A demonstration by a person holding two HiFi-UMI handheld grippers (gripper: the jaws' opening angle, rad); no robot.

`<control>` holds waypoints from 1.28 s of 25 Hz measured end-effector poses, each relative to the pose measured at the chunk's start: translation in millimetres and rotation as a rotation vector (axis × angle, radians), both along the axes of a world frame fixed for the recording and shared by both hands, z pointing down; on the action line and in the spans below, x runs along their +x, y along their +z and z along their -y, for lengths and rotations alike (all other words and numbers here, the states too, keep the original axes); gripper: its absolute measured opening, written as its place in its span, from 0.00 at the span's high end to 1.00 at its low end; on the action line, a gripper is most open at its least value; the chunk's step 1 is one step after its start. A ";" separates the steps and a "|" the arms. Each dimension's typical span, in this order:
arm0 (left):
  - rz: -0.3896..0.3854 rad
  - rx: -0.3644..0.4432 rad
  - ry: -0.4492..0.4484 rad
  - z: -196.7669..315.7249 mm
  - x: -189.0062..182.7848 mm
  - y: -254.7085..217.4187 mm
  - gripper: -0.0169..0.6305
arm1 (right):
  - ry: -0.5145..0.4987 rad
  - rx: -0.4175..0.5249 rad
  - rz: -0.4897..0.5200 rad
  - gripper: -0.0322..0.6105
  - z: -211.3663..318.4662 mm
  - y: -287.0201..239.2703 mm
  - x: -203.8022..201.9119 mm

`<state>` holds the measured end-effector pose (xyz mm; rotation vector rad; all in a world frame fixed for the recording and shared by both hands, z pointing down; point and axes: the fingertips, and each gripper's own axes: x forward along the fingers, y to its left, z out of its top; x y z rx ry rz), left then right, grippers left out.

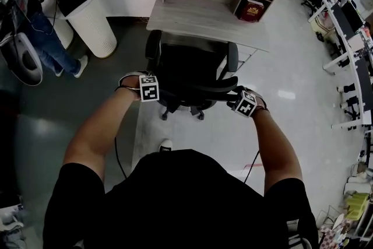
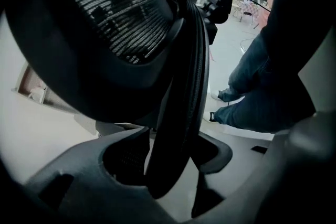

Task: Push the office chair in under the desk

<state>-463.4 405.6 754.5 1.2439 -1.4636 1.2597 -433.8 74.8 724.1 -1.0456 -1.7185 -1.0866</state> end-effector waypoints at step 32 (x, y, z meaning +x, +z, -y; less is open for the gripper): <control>0.372 0.691 -0.484 55.8 43.0 -189.7 0.92 | 0.309 -0.568 0.508 0.79 44.2 -186.4 16.2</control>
